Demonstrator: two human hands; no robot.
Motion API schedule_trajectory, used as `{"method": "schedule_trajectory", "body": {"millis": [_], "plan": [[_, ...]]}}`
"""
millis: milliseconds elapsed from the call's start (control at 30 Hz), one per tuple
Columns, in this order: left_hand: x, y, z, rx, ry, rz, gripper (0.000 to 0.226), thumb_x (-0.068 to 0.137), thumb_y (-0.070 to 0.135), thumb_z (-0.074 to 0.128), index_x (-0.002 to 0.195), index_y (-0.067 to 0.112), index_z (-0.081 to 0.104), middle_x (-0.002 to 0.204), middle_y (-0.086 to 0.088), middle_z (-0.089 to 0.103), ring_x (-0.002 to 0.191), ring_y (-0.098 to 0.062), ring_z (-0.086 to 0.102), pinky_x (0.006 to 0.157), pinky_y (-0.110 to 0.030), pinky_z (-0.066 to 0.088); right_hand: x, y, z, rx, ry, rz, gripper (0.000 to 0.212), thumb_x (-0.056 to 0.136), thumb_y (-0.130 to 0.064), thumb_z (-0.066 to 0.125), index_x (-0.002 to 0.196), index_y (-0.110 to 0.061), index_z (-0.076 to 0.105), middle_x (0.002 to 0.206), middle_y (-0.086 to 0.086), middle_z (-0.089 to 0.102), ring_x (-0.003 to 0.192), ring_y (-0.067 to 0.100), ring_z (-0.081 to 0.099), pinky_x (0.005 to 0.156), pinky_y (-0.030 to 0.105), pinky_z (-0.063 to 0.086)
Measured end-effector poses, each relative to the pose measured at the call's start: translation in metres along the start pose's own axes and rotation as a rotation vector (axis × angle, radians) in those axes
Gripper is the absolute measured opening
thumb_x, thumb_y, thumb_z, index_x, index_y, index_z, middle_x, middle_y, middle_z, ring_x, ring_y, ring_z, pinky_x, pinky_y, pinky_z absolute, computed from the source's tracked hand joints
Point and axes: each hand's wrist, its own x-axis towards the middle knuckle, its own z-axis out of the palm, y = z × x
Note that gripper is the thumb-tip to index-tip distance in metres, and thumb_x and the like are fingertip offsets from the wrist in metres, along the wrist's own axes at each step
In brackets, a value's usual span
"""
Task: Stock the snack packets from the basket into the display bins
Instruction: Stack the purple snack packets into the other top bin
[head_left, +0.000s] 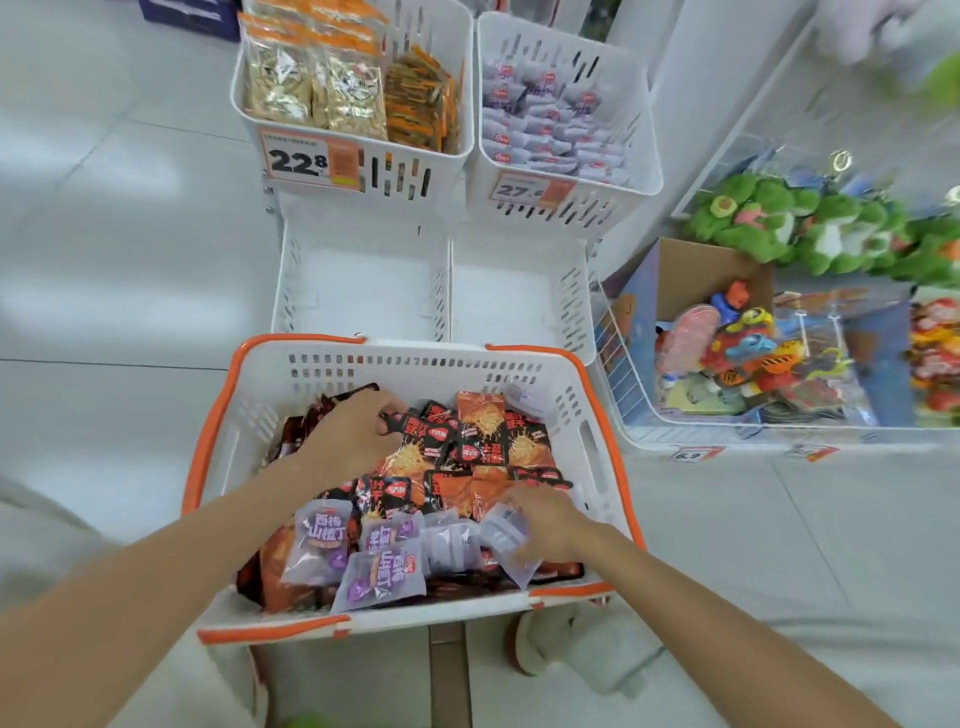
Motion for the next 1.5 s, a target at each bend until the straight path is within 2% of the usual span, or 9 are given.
{"method": "schedule_trajectory", "body": {"millis": [100,200,333,533,700,933,1100,1267,1500], "plan": [[0.005,0.015,0.019,-0.02,-0.118,0.044,0.039,0.092,0.009,0.061,0.127,0.024,0.055,0.124,0.005,0.055,0.099,-0.01,0.059,0.074,-0.018,0.046,0.003,-0.002,-0.012,0.324,0.174,0.074,0.055,0.074,-0.016,0.081,0.118,-0.016,0.048,0.11,0.0,0.054,0.097,0.02,0.055,0.074,0.026,0.047],[0.011,0.031,0.036,-0.056,-0.289,0.174,0.071,0.086,0.003,0.066,0.145,0.032,0.041,0.153,0.015,0.031,0.14,-0.006,0.032,0.105,-0.023,0.036,0.003,-0.015,-0.05,0.922,0.337,0.139,0.042,0.08,-0.026,0.08,0.113,-0.011,0.058,0.11,0.002,0.061,0.097,0.019,0.059,0.068,0.019,0.048],[0.031,0.035,0.043,-0.227,-0.118,0.138,0.042,0.084,0.025,0.076,0.12,0.028,0.055,0.118,0.014,0.063,0.103,-0.003,0.059,0.094,-0.028,0.048,0.006,-0.015,-0.102,1.48,0.237,0.013,0.035,0.102,-0.035,0.049,0.11,-0.006,0.067,0.089,0.004,0.071,0.086,0.024,0.07,0.08,0.034,0.058],[0.052,0.001,0.026,-0.666,0.005,-0.263,0.035,0.092,0.03,0.066,0.111,0.002,0.06,0.093,-0.002,0.071,0.088,-0.019,0.068,0.082,-0.03,0.053,0.061,0.03,-0.108,0.58,0.45,0.151,0.045,0.098,-0.027,0.057,0.137,-0.005,0.052,0.14,0.01,0.054,0.128,0.027,0.05,0.106,0.035,0.039],[0.05,-0.016,0.021,-0.772,-0.039,-0.373,0.026,0.093,0.018,0.066,0.119,0.016,0.063,0.115,-0.006,0.07,0.102,-0.019,0.07,0.083,-0.035,0.059,0.107,0.042,-0.068,-0.052,0.43,0.175,0.039,0.093,-0.027,0.06,0.127,-0.01,0.056,0.121,0.014,0.061,0.108,0.032,0.057,0.09,0.039,0.047],[0.045,-0.015,0.02,-0.879,-0.097,-0.424,0.03,0.097,0.03,0.059,0.126,0.023,0.058,0.123,-0.002,0.067,0.111,-0.02,0.065,0.085,-0.033,0.052,0.085,-0.026,-0.083,0.476,0.642,-0.015,0.037,0.1,-0.04,0.052,0.12,-0.012,0.066,0.126,0.004,0.058,0.11,0.017,0.057,0.1,0.031,0.043],[0.044,0.004,0.017,-1.04,-0.098,-0.391,0.046,0.082,0.051,0.062,0.122,0.028,0.062,0.117,0.001,0.071,0.108,-0.018,0.067,0.095,-0.036,0.051,0.052,-0.081,-0.091,0.674,0.395,-0.329,0.034,0.099,-0.026,0.056,0.132,-0.02,0.061,0.139,-0.009,0.051,0.117,-0.001,0.046,0.09,-0.001,0.032],[0.04,0.005,0.005,-1.064,-0.067,-0.429,0.021,0.103,0.029,0.048,0.118,0.024,0.062,0.117,-0.003,0.071,0.108,-0.02,0.067,0.087,-0.032,0.053,0.048,-0.077,-0.095,0.902,0.42,-0.229,0.047,0.094,-0.033,0.064,0.138,-0.025,0.052,0.134,-0.01,0.051,0.119,0.007,0.051,0.098,0.03,0.046],[0.036,0.026,-0.007,-0.993,-0.05,-0.274,0.026,0.094,0.034,0.062,0.119,0.026,0.062,0.115,-0.001,0.072,0.11,-0.02,0.066,0.099,-0.041,0.05,0.041,-0.082,-0.099,1.057,0.446,-0.235,0.014,0.088,-0.023,0.072,0.102,-0.021,0.07,0.084,-0.006,0.071,0.081,0.01,0.068,0.076,0.024,0.053]]}}
